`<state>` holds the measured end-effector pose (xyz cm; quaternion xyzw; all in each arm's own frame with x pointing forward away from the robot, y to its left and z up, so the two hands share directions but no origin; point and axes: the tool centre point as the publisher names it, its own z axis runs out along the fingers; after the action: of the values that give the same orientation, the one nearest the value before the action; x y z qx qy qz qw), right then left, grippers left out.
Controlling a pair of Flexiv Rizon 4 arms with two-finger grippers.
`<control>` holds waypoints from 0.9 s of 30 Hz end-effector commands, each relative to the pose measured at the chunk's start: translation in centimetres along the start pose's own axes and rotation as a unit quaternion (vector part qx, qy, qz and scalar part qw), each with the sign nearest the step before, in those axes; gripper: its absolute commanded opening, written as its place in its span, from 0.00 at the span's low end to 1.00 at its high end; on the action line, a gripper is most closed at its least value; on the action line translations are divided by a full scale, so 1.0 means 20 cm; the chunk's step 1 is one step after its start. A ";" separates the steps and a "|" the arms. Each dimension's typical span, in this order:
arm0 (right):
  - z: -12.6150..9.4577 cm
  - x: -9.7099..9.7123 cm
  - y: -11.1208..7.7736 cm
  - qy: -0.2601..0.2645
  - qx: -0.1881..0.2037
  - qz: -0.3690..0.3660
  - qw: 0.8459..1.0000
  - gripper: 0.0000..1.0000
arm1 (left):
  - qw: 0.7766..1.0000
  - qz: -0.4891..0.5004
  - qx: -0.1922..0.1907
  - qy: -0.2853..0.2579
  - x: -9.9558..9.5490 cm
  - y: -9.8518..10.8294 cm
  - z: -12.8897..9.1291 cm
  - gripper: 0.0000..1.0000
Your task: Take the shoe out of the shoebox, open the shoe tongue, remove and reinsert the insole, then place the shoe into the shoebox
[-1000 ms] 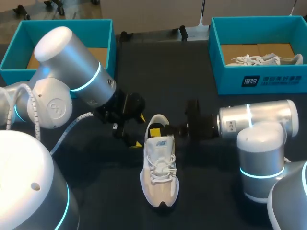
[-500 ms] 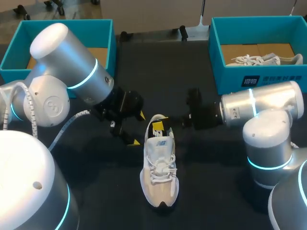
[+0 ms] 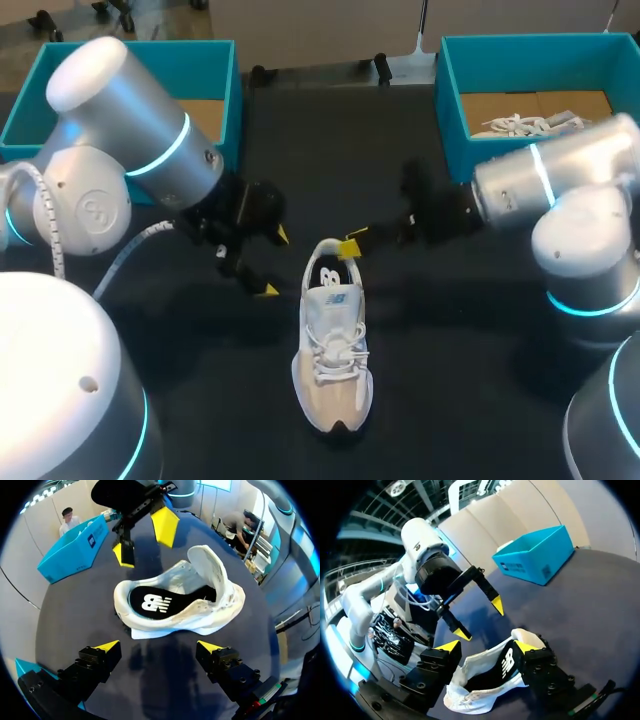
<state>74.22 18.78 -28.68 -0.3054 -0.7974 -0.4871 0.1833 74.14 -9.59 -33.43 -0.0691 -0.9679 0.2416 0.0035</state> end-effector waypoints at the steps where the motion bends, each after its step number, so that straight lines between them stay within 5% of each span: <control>1: -0.11 0.03 0.05 -0.019 0.128 0.002 0.992 0.75 | 1.000 0.009 0.010 0.023 -0.03 0.06 -0.10 1.00; 18: -0.17 -0.04 0.24 -0.155 0.273 0.041 0.949 0.37 | 0.993 0.089 -0.033 0.076 -0.17 0.23 -0.45 1.00; 19: -0.17 -0.03 0.25 -0.162 0.276 0.041 0.946 0.30 | 0.992 0.094 -0.029 0.079 -0.17 0.24 -0.47 1.00; 21: -0.17 -0.01 0.27 -0.181 0.280 0.041 0.942 0.00 | 0.991 0.104 -0.035 0.080 -0.18 0.26 -0.51 1.00; 27: -0.19 0.10 0.32 -0.250 0.275 0.049 0.927 0.00 | 0.976 0.186 -0.053 0.104 -0.21 0.38 -0.71 1.00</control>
<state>77.59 17.98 -22.95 -0.3777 -0.8808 -0.2618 0.1143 79.41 1.03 -26.58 -0.2526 -0.9495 0.1789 0.0510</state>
